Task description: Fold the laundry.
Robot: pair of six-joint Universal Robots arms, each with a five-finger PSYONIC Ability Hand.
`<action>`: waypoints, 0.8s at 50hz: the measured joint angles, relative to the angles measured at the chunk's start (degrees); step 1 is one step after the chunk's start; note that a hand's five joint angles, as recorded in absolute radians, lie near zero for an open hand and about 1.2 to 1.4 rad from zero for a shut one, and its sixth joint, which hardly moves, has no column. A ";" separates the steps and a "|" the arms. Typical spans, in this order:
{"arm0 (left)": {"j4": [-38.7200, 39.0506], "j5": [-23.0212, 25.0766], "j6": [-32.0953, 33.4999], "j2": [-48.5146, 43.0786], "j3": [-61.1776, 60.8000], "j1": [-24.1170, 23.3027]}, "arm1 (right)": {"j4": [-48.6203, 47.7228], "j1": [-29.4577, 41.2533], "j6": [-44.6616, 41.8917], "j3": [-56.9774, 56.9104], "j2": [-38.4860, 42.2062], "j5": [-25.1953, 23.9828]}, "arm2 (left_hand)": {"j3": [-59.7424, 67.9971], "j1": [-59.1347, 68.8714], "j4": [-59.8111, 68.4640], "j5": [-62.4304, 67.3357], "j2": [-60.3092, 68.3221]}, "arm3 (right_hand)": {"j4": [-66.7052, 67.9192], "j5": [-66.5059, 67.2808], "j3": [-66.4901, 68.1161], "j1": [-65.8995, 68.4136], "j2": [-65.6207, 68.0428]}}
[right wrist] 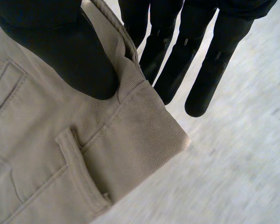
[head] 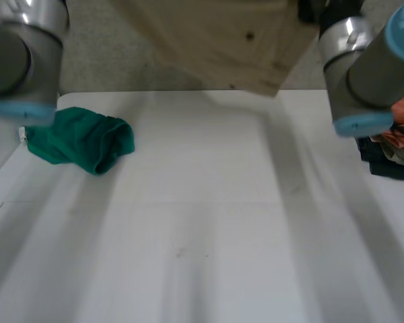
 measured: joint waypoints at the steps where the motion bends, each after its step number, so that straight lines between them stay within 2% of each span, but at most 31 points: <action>1: -1.43 -0.03 0.16 0.16 -2.70 0.04 | 1.46 -0.07 -0.52 0.59 1.06 -0.49 | 0.00 0.00 0.00 0.00 0.00 | 0.00 0.00 0.00 0.00 0.00; 7: -6.57 -0.24 2.25 0.45 -15.92 -0.78 | 6.60 -0.04 -4.85 5.14 5.97 -3.82 | 0.00 0.00 0.00 0.00 0.00 | 0.01 0.00 0.00 0.00 0.00; 11: -9.47 -0.45 6.16 0.46 -25.36 -2.28 | 10.75 0.35 -10.18 9.96 8.64 -5.77 | 0.00 0.00 0.00 0.00 0.00 | 0.00 0.00 0.00 0.00 0.00; 16: -13.97 -1.16 11.77 1.15 -33.53 -4.21 | 16.48 0.76 -16.11 16.56 8.32 -6.90 | 0.00 0.00 0.00 0.00 0.01 | 0.01 0.00 0.00 0.00 0.00; 24: -25.06 -2.54 18.51 5.10 -40.93 -7.14 | 24.54 0.78 -23.21 27.85 1.23 -7.49 | 0.00 0.00 0.00 0.00 0.01 | 0.01 0.00 0.00 0.00 0.00; 30: -36.79 -3.88 22.85 10.81 -45.35 -9.00 | 32.99 0.15 -30.83 38.33 -7.56 -6.40 | 0.00 0.00 0.00 0.00 0.01 | 0.02 0.00 0.00 0.00 0.00; 36: -49.30 -4.78 26.36 13.98 -48.03 -11.13 | 43.95 -1.09 -37.81 46.81 -13.48 -4.08 | 0.01 0.00 0.01 0.00 0.01 | 0.02 0.01 0.00 0.00 0.00; 40: -56.21 -5.12 27.75 14.55 -48.09 -12.33 | 47.21 -1.86 -40.33 50.79 -16.05 -3.72 | 0.01 0.00 0.01 0.00 0.01 | 0.01 0.00 0.00 0.00 0.00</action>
